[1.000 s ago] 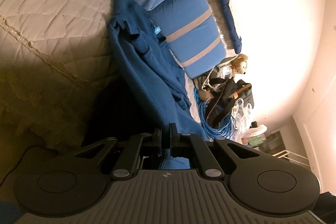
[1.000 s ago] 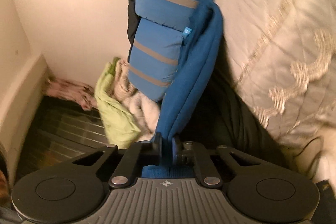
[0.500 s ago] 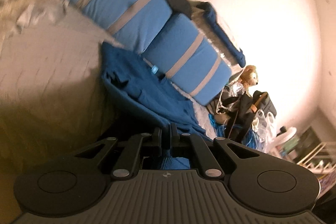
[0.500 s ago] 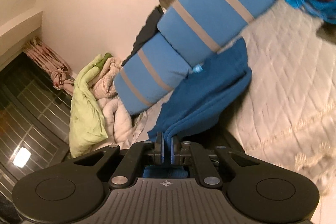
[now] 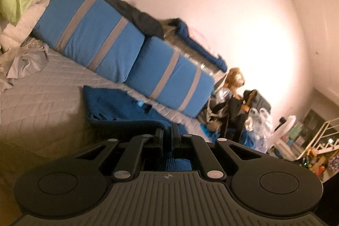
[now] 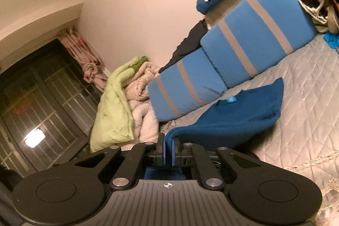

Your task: Fold clothes

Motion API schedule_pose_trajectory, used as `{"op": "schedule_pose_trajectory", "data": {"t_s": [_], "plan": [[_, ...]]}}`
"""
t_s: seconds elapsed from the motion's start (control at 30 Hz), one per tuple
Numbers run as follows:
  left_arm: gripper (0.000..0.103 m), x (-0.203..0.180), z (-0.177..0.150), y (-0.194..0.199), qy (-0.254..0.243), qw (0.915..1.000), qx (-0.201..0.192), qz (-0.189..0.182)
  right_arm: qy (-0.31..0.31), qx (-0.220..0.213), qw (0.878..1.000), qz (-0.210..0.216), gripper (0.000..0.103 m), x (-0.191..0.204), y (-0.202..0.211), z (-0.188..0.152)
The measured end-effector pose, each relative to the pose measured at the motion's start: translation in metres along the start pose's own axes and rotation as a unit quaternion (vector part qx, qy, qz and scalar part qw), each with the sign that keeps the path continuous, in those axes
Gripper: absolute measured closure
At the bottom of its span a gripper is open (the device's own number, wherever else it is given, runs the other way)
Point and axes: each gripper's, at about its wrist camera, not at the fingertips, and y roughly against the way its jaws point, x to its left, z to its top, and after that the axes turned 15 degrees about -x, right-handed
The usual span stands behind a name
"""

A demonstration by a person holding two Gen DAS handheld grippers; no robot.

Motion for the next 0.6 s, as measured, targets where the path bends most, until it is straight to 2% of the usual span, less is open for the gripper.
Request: {"op": "schedule_pose_trajectory", "data": {"t_s": [0.23,0.6], "plan": [[0.097,0.008,0.003,-0.021,-0.008,0.9999,0.005,0.002,0.000,-0.002,1.000,-0.010,0.095,-0.005,-0.028,0.007],[0.097,0.006,0.032,-0.054,-0.046,0.9989,-0.012,0.003,0.036,-0.015,0.999,-0.037,0.095,-0.004,-0.074,0.038]]}}
